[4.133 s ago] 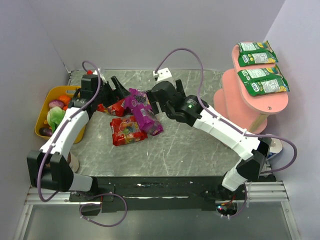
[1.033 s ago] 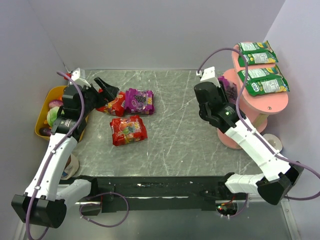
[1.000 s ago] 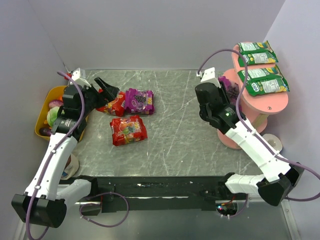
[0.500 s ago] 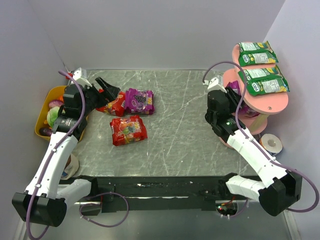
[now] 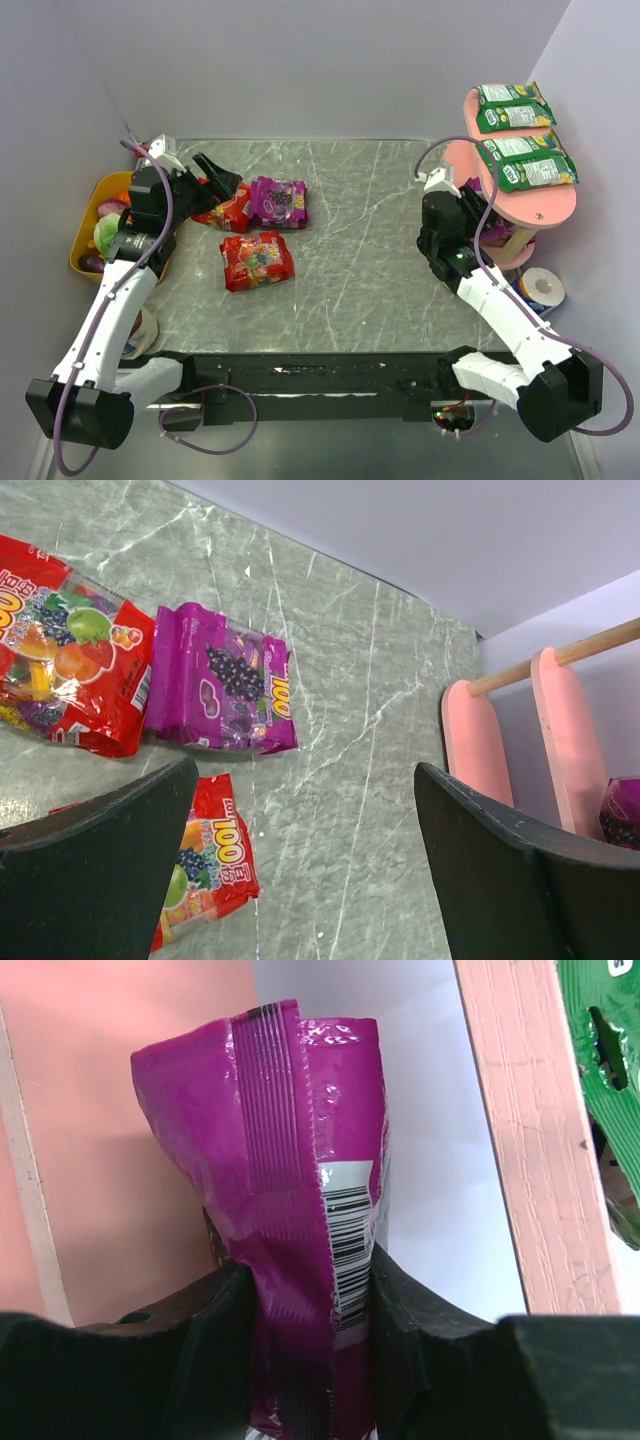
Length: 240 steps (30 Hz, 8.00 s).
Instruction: Place and organize the candy bags onto the shelf
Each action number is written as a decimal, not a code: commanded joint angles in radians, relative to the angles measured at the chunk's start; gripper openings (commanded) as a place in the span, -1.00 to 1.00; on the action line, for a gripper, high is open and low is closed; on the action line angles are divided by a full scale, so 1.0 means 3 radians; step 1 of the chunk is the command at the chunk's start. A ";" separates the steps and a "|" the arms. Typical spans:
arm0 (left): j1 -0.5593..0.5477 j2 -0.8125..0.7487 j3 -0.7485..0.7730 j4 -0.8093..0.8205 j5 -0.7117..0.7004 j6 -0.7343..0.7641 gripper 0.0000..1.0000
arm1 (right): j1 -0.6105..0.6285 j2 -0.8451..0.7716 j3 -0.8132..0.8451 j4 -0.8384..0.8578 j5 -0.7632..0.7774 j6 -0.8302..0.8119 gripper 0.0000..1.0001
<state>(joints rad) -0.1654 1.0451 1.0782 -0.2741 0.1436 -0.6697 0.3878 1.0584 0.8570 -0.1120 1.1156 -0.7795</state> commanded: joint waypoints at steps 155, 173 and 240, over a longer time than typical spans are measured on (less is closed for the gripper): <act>-0.0021 0.0546 0.0139 -0.0247 0.0370 0.0085 0.93 | 0.0712 0.3212 0.2785 -0.1570 -0.3086 0.4025 -1.00; -0.0021 0.0658 -0.0040 -0.0078 0.0595 0.0039 0.92 | 0.0523 0.1713 0.1233 -0.1805 -0.1863 0.3120 -0.03; -0.0016 0.0582 0.0435 -0.0518 0.0283 0.0294 0.92 | 0.1366 0.3748 0.2906 -0.2480 -0.1510 0.4189 0.53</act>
<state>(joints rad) -0.1680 1.2278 1.1641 -0.4324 0.2455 -0.5945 0.8017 2.1639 1.7000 -0.9039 0.6624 0.4847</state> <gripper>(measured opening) 0.961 0.781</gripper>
